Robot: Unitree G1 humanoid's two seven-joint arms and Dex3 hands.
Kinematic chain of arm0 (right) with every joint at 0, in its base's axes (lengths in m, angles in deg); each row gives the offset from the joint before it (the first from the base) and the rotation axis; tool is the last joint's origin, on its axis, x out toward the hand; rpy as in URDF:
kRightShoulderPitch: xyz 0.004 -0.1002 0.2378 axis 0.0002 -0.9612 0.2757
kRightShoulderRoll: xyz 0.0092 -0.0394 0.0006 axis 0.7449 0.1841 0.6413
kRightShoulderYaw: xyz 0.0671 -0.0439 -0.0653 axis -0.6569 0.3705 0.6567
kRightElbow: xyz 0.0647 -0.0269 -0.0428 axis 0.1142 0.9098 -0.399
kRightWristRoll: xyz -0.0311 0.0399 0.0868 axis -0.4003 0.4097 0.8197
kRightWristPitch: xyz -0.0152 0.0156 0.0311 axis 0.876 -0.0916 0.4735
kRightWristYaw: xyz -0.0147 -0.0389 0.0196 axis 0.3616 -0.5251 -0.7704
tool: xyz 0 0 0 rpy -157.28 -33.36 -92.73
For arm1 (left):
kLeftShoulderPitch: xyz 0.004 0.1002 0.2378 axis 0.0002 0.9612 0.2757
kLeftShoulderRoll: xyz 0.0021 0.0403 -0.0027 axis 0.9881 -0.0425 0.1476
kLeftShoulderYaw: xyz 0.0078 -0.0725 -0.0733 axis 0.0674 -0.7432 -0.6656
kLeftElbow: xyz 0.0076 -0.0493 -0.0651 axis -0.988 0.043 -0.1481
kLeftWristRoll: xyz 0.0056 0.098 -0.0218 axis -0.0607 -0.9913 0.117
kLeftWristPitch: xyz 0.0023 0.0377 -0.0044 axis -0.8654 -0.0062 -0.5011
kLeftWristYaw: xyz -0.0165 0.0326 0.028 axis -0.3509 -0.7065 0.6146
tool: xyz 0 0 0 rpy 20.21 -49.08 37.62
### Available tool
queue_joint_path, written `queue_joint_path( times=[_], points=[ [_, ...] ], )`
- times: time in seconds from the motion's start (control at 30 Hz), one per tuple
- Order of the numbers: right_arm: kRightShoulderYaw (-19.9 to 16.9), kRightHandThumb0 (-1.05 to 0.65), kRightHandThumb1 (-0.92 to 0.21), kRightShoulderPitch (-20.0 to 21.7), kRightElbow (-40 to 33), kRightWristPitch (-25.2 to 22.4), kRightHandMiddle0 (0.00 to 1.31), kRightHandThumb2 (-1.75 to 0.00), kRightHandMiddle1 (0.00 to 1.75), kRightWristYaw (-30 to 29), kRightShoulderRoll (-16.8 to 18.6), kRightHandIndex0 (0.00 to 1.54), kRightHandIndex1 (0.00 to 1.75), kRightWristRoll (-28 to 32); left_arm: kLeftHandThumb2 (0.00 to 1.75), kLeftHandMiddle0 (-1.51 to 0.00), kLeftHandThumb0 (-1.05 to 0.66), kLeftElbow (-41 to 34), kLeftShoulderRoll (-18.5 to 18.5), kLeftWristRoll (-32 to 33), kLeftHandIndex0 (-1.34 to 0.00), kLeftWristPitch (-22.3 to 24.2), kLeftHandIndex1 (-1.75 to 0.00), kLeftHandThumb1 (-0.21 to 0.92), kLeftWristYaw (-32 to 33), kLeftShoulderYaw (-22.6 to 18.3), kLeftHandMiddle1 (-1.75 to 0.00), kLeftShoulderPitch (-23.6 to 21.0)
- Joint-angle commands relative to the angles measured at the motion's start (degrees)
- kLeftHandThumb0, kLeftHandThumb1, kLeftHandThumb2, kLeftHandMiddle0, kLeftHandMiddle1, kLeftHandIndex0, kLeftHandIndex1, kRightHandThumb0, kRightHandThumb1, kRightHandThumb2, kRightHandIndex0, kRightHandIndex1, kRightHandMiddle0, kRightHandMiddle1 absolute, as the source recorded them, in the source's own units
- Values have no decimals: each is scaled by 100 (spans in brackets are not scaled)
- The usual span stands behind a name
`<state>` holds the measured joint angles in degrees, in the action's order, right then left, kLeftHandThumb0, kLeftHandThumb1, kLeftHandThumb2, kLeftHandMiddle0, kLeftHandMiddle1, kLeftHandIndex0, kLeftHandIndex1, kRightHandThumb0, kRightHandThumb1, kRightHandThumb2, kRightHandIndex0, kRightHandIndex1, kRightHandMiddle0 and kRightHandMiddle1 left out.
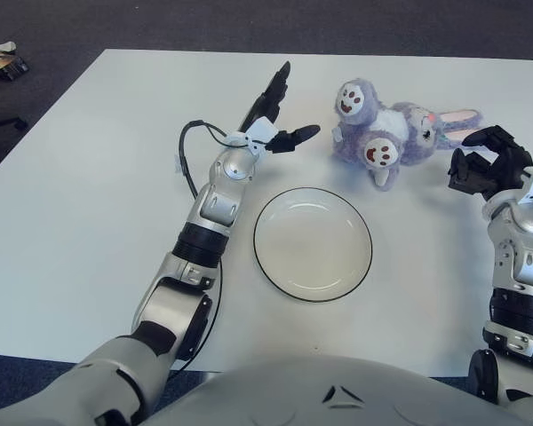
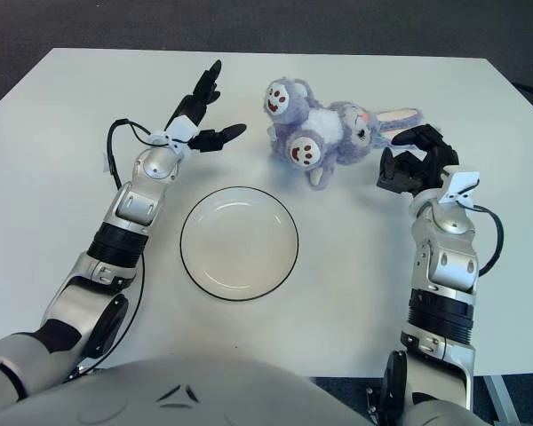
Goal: Put the doll into the plate.
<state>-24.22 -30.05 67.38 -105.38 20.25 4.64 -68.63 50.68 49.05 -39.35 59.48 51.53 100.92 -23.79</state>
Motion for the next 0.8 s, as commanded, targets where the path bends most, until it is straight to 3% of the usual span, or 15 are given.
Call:
queue_joint_path(
  times=[0.0, 0.07, 0.2, 0.4, 0.77],
  points=[
    [-163, -1, -11, 312, -76, -402, 58, -154, 168, 144, -297, 75, 175, 241, 39, -7, -104, 105, -50, 198, 0, 84, 0, 92, -76, -86, -16, -174],
    [-220, -1, -10, 428, -31, -593, 61, -154, 165, 198, -405, 75, 175, 327, 36, -3, -101, 137, -66, 283, 0, 88, 0, 92, -98, -100, -42, -197],
    [-380, -1, -7, 694, 179, -923, 65, -157, 163, 346, -669, 77, 175, 525, 31, 0, -94, 193, -79, 427, 0, 46, 0, 91, -118, -117, -64, -233],
    [-573, -1, -6, 966, 637, -1079, 64, -159, 165, 489, -975, 78, 175, 647, 28, 0, -89, 314, -86, 459, -2, -101, -2, 89, -41, -98, -77, -284],
    [-643, -1, -12, 1184, 602, -1457, 60, -152, 163, 234, -912, 75, 175, 729, 28, 0, -87, 346, -122, 383, 0, -305, -3, 89, 73, -34, -86, -225]
  ],
)
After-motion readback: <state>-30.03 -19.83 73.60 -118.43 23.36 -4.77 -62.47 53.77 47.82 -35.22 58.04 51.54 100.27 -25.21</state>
